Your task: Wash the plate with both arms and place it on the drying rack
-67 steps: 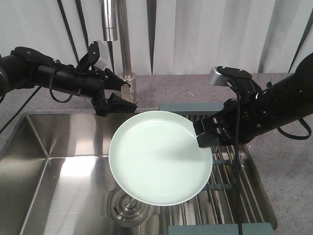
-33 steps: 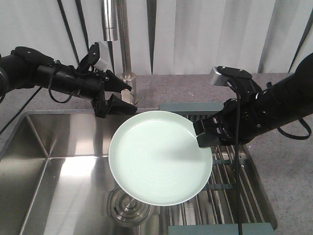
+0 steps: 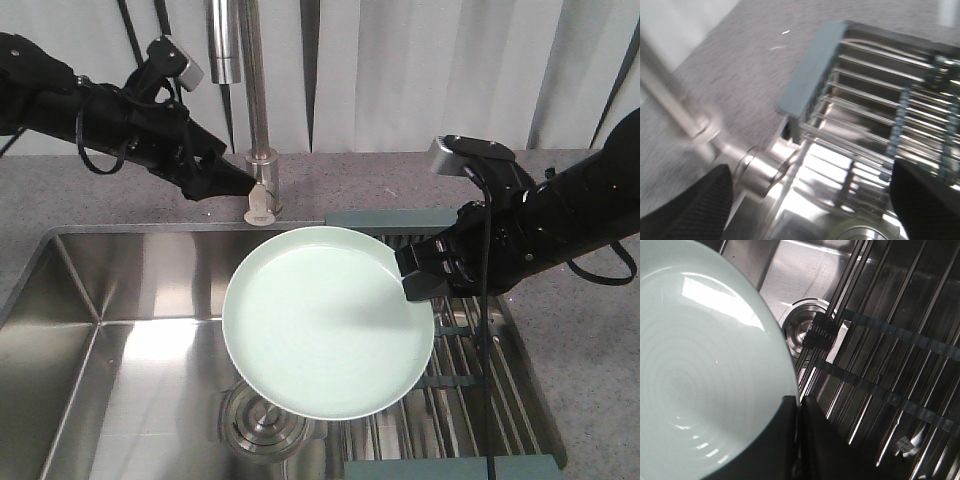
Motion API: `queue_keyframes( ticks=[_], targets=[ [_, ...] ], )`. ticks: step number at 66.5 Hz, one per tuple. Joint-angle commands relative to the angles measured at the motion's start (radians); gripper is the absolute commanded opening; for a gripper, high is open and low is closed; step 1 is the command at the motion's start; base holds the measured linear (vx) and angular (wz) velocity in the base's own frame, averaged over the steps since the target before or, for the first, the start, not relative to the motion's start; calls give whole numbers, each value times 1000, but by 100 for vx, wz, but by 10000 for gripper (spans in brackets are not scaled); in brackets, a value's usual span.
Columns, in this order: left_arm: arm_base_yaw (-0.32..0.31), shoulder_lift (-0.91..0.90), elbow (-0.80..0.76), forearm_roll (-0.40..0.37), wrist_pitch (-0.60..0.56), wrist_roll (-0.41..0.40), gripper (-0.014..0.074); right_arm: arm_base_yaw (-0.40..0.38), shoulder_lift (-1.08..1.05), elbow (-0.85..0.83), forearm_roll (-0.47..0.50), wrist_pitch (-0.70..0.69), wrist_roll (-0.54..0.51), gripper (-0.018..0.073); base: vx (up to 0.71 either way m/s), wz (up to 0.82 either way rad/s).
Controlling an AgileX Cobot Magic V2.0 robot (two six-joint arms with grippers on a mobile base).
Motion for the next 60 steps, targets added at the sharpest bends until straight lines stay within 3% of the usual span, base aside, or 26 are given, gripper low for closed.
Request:
queue_keyframes(
  ticks=[1, 14, 26, 33, 41, 60],
  targets=[
    [-4, -98, -31, 106, -80, -245, 585, -3, -37, -23, 39, -26, -7, -1, 0, 0],
    [-4, -171, -28, 434, -132, -705, 585, -3, -37, -23, 39, -26, -7, -1, 0, 0],
    [-4, -223, -15, 669, -77, -996, 585, -3, -37, -23, 39, -26, -7, -1, 0, 0],
    [-4, -291, 75, 705, -110, -1055, 585, -3, -37, -23, 39, -26, -7, -1, 0, 0],
    [-4, -399, 219, 705, -197, -1076, 585, -3, -37, -23, 39, -26, -7, -1, 0, 0],
    [-4, -671, 518, 705, -287, -1103, 585, -3, -37, -23, 39, -26, -7, -1, 0, 0]
  ],
)
